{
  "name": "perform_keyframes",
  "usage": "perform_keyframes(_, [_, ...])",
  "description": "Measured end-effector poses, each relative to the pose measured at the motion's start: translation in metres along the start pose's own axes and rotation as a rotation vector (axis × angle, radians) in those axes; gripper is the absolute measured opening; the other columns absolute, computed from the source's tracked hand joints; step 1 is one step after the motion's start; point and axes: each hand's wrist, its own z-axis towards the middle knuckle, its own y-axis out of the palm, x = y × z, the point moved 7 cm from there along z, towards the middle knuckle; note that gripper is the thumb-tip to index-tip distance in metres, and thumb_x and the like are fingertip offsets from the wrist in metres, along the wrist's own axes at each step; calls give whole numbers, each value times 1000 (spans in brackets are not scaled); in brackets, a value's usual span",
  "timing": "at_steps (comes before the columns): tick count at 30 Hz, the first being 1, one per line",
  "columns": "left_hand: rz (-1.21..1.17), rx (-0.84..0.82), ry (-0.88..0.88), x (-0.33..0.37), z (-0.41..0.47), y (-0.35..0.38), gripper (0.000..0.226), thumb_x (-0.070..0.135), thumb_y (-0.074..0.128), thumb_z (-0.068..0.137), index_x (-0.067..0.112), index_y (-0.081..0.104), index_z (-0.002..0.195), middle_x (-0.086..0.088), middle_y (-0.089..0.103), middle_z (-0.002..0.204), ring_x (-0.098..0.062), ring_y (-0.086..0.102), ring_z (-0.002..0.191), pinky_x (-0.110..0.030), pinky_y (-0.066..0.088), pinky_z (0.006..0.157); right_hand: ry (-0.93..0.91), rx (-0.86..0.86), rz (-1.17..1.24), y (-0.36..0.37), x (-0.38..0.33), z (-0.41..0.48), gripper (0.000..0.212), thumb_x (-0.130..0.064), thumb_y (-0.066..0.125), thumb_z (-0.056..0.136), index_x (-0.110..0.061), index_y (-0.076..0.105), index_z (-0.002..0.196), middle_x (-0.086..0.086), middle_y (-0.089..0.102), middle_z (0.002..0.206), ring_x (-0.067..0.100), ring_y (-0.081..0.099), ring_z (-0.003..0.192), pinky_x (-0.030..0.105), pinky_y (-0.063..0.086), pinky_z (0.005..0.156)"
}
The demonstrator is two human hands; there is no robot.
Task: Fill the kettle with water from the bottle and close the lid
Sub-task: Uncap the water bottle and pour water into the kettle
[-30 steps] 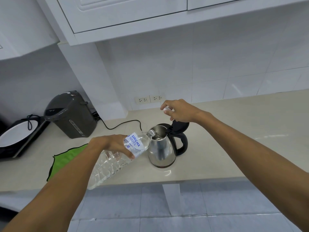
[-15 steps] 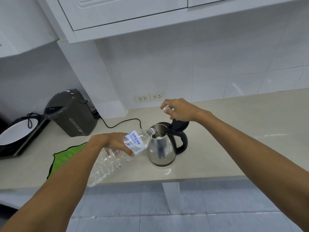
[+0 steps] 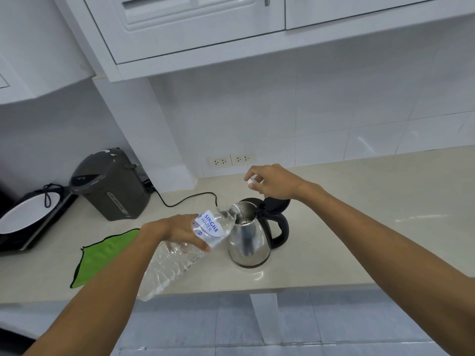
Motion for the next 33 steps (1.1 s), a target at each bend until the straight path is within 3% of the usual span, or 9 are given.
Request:
perform_keyframes(5, [-66, 71, 14, 4, 0, 3, 78, 59, 95, 73, 43, 54, 138, 16, 71, 121, -11, 83, 86, -26, 61, 66, 24, -19, 68, 4, -4, 6, 19, -22, 64, 99, -22, 65, 118, -7, 70, 93, 19, 77, 75, 27, 55, 82])
perform_keyframes(10, [-205, 161, 49, 8, -2, 7, 78, 56, 96, 74, 45, 53, 138, 17, 73, 117, -10, 80, 93, -26, 61, 67, 18, -26, 99, 6, -6, 11, 23, -14, 69, 94, -19, 68, 117, -6, 68, 107, 20, 77, 85, 28, 55, 87])
perform_keyframes(13, [-262, 228, 86, 11, -3, 10, 77, 53, 97, 74, 44, 54, 138, 17, 72, 120, -10, 73, 107, -33, 68, 77, 16, -41, 127, 5, -9, 15, 27, -11, 75, 90, -27, 71, 112, -3, 69, 120, 20, 78, 90, 31, 56, 92])
perform_keyframes(17, [-326, 284, 120, 9, -4, 14, 77, 54, 98, 72, 43, 58, 136, 17, 75, 122, -8, 71, 111, -38, 64, 96, 10, -72, 147, 5, -14, 17, 30, -9, 78, 88, -25, 73, 113, -3, 70, 121, 20, 77, 94, 20, 49, 72])
perform_keyframes(25, [-429, 341, 198, 16, -10, 17, 78, 54, 99, 71, 42, 58, 136, 21, 74, 124, -4, 71, 113, -27, 58, 95, -33, -51, 181, -5, -30, 20, 29, -6, 79, 88, -23, 76, 112, -4, 73, 118, 18, 78, 88, 3, 43, 63])
perform_keyframes(28, [-458, 344, 227, 19, -12, 18, 81, 54, 99, 71, 42, 58, 139, 20, 75, 126, -5, 72, 114, -28, 58, 97, -67, -69, 150, -12, -39, 20, 31, -4, 78, 88, -22, 77, 113, -6, 74, 122, 13, 79, 88, 5, 47, 71])
perform_keyframes(33, [-452, 317, 273, 20, -16, 20, 77, 55, 99, 71, 46, 59, 135, 23, 75, 125, -2, 72, 114, -28, 58, 99, -100, -137, 69, -21, -54, 17, 35, 4, 77, 85, -21, 79, 109, -11, 76, 114, 10, 79, 89, 22, 57, 89])
